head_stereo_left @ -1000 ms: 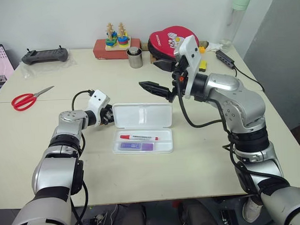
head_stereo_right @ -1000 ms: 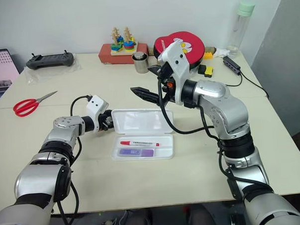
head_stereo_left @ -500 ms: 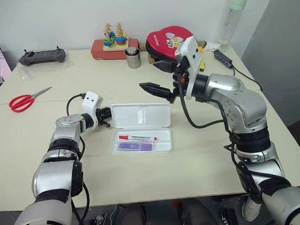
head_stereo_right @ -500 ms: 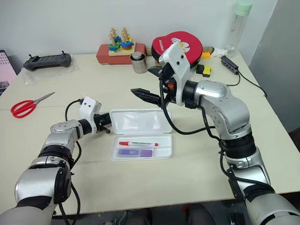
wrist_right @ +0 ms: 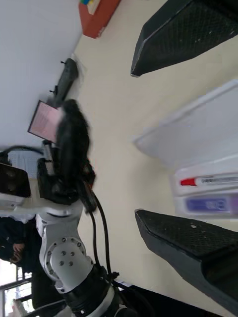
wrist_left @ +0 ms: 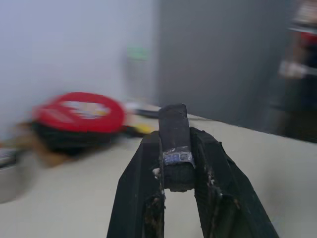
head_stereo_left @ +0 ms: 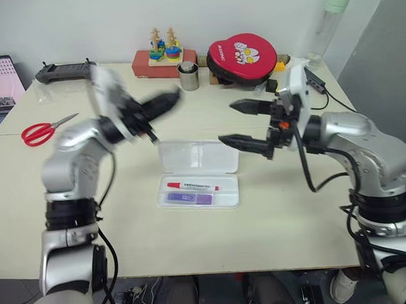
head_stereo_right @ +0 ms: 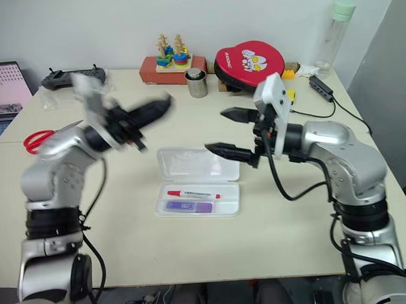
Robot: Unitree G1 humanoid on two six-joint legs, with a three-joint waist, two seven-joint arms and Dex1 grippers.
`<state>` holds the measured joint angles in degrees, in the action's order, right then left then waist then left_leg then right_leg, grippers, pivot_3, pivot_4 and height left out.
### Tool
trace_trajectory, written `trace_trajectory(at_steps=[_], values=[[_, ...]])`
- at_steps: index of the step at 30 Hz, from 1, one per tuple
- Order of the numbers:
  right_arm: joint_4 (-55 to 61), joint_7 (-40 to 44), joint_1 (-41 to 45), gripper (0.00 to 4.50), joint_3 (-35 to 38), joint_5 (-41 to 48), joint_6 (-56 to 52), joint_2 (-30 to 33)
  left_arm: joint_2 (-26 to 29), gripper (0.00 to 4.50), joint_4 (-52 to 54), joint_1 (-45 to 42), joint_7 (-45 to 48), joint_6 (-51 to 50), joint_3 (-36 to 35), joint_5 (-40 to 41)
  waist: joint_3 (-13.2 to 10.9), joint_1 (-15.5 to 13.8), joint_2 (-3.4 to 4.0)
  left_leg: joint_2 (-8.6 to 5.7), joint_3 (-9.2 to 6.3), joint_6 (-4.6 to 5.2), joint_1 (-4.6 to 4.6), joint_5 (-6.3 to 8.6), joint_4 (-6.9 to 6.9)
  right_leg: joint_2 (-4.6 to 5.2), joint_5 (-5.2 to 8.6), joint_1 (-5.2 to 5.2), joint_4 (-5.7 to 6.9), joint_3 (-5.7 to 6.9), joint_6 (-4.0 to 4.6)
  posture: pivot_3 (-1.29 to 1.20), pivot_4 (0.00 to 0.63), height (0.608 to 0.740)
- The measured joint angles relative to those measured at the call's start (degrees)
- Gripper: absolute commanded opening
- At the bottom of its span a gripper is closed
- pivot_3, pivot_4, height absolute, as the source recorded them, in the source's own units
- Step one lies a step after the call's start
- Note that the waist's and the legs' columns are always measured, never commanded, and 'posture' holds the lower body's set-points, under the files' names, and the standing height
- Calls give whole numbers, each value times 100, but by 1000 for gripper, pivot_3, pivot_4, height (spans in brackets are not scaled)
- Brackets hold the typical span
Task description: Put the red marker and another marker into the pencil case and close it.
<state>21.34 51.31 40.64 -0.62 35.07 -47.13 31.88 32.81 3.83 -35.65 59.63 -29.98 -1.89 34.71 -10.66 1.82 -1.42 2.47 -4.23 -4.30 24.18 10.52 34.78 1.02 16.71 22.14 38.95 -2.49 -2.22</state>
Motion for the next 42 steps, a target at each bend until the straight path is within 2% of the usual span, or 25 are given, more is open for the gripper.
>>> trace_trajectory(at_steps=[3, 7, 12, 21, 28, 29, 30, 31, 42], values=[[304, 123, -325, 4500, 24, 102, -66, 441, 188, 453, 486, 464, 327, -253, 817, -145, 0, 43, 0, 22, 1, 2, -14, 0, -2, -26, 4, 1, 3, -6, 0, 0, 150, 740], [572, 99, -912, 4500, 65, 76, -151, 986, 444, 453, 522, 775, 636, -130, 1411, -666, -1, 69, 2, 33, -2, 29, -29, -17, -1, -45, 19, -4, 8, -14, -26, 0, 150, 740], [908, -114, -1289, 4500, 39, 25, -242, 1138, 435, 453, 180, 781, 722, 413, 2102, -1541, -1, 52, 1, 30, 10, 30, -25, -18, 11, -41, 15, -6, 2, -31, -32, 0, 150, 740], [1122, -512, -1443, 4500, 47, 199, -395, 1097, 66, 453, -368, 478, 678, 713, 2241, -2016, -1, -7, 1, 29, 9, 30, -12, -17, 9, -41, 12, 0, -2, -27, -39, 0, 150, 740], [1124, -636, -1476, 4500, 47, 222, -399, 1098, 98, 453, -412, 478, 749, 789, 2241, -2143, -1, -4, 1, 29, 9, 30, -12, -18, 9, -41, 11, 2, -2, -26, -40, 0, 150, 740], [1124, -637, -1476, 4500, 47, 222, -399, 1098, 114, 803, -412, 478, 750, 775, 2241, -2155, -1, -4, 1, 29, 8, 30, -12, -18, 9, -41, 11, 2, -1, -26, -40, 0, 150, 740], [1124, -638, -1476, 4500, 46, 223, -399, 1098, 126, 803, -412, 478, 751, 757, 2241, -2161, -1, -4, 1, 29, 8, 30, -12, -18, 9, -41, 11, 2, -1, -26, -40, 0, 150, 740], [1124, -639, -1476, 4500, 46, 224, -399, 1098, 132, 1200, -412, 478, 749, 722, 2241, -2164, -1, -4, 1, 29, 8, 30, -12, -18, 9, -41, 11, 2, -1, -26, -40, 0, 150, 740], [1083, -629, -1375, 4500, 42, 266, -351, 1052, 42, 3605, -378, 483, 669, 515, 2046, -2076, -1, -3, 1, 30, 8, 30, -12, -18, 9, -41, 11, 2, -1, -25, -40, 0, 150, 740]])
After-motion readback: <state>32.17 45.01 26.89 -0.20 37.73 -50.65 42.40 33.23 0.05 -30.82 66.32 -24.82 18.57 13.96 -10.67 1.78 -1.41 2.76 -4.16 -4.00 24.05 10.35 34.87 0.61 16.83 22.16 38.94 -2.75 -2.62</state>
